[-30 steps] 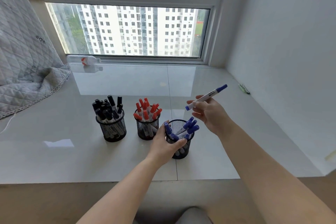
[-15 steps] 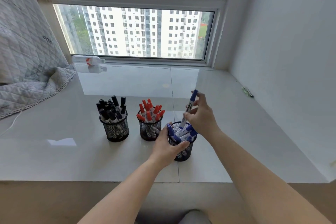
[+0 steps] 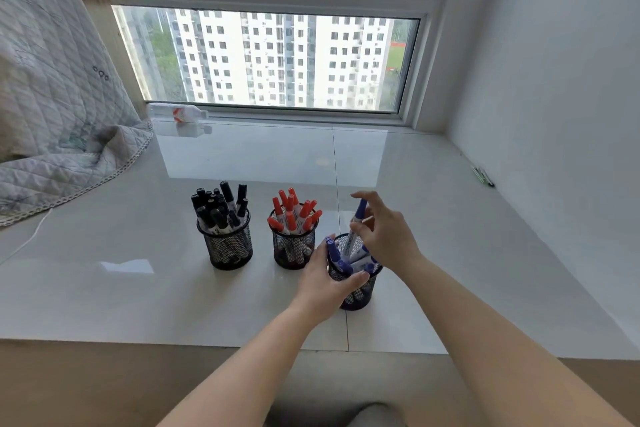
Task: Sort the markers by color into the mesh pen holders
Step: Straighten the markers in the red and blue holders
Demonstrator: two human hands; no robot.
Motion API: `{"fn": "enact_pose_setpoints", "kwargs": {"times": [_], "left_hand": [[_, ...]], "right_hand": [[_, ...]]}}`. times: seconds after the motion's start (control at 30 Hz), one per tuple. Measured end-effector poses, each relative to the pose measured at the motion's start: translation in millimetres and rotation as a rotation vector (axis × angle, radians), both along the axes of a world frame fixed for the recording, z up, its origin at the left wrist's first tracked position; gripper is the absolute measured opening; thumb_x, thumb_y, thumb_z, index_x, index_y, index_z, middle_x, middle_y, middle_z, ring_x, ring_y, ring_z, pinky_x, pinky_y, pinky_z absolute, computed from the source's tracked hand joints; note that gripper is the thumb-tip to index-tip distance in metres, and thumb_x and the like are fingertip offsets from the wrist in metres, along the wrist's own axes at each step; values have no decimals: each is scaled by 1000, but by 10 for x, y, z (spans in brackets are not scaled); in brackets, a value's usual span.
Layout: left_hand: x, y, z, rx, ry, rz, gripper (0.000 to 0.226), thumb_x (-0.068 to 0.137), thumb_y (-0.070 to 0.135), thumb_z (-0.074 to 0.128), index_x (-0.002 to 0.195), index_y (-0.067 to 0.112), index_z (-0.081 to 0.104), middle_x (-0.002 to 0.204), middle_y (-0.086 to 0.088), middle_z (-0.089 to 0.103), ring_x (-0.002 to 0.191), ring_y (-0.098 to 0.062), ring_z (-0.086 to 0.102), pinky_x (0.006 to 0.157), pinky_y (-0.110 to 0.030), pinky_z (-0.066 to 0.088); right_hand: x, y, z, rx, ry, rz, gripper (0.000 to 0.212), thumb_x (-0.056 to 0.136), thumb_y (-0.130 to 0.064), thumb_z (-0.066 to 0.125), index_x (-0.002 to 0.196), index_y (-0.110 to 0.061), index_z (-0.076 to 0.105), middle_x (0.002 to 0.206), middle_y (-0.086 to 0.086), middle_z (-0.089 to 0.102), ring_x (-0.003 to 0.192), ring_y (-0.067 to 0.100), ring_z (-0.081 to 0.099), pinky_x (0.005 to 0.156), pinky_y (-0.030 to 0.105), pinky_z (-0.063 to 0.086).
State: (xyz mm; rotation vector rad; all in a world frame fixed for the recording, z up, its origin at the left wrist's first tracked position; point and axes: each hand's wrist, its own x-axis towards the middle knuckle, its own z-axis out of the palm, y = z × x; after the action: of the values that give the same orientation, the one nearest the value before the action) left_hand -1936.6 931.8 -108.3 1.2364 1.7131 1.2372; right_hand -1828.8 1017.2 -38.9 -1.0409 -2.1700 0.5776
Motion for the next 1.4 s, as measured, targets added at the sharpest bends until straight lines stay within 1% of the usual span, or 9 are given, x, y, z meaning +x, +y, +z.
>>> {"fn": "enact_pose_setpoints", "kwargs": {"times": [0.23, 0.33, 0.43, 0.6, 0.77, 0.87, 1.0, 1.17, 1.4], "left_hand": [[1, -10, -2, 2, 2, -8, 89, 67, 43, 77, 141, 32, 28, 140, 10, 40, 121, 0, 35, 98, -20, 27], [-2, -5, -10, -3, -12, -6, 89, 67, 43, 77, 140, 32, 28, 138, 10, 42, 121, -2, 38, 97, -20, 29], [0, -4, -8, -13, -13, -4, 90, 67, 44, 78, 141, 33, 27, 136, 12, 41, 118, 0, 36, 94, -19, 29], [-6, -7, -32, 1, -23, -14, 92, 67, 46, 77, 142, 33, 24, 139, 12, 39, 121, -1, 34, 97, -21, 28], [-122, -122, -167, -24, 3, -45, 93, 69, 41, 77, 144, 29, 22, 141, 9, 39, 121, -5, 40, 97, -27, 36], [-240, -237, -296, -108, 286, -16, 88, 74, 51, 69, 145, 26, 23, 143, 7, 37, 128, -10, 37, 105, -30, 34], [-383, -376, -444, -141, 822, 5, 63, 86, 58, 46, 140, 26, 35, 141, 8, 40, 129, -15, 34, 105, -31, 29], [-439, -469, -557, -114, 953, 1, 52, 89, 53, 37, 136, 30, 42, 142, 11, 40, 130, -14, 31, 109, -30, 20], [-430, -495, -595, -91, 962, 33, 51, 87, 50, 39, 133, 31, 45, 140, 10, 43, 130, -13, 33, 110, -31, 22]], "right_hand": [[9, 11, -71, 10, -168, 26, 23, 89, -15, 57, 109, -20, 67, 95, 1, 73, 86, 16, 66, 76, 22, 46], [53, 47, -39, -56, -175, 31, 24, 91, -17, 54, 109, -21, 69, 95, 0, 73, 71, 5, 59, 67, 16, 39], [107, 54, -9, -176, -113, 65, 25, 94, -24, 51, 114, -23, 66, 103, -1, 71, 81, 7, 61, 76, 22, 46], [284, -86, -144, -476, 210, 90, 58, 87, -38, 59, 139, -26, 37, 129, -4, 50, 113, 14, 51, 96, 30, 44], [455, -394, -548, -576, 408, 37, 88, 63, -43, 68, 139, -30, 26, 132, -14, 43, 120, 2, 45, 101, 26, 36], [376, -569, -833, -522, 350, -19, 102, 52, -45, 78, 137, -38, 24, 126, -31, 41, 116, -13, 41, 92, 11, 33], [182, -594, -1030, -490, 351, -149, 105, 51, -35, 85, 136, -36, 24, 120, -24, 48, 111, -3, 47, 84, 10, 33], [18, -500, -1063, -438, 338, -229, 78, 48, -42, 81, 110, -46, 33, 104, -29, 52, 95, 2, 55, 74, 19, 41], [-37, -226, -1086, -400, 319, -304, 70, 55, -39, 79, 107, -45, 31, 95, -33, 50, 86, 1, 53, 75, 23, 39]]}}
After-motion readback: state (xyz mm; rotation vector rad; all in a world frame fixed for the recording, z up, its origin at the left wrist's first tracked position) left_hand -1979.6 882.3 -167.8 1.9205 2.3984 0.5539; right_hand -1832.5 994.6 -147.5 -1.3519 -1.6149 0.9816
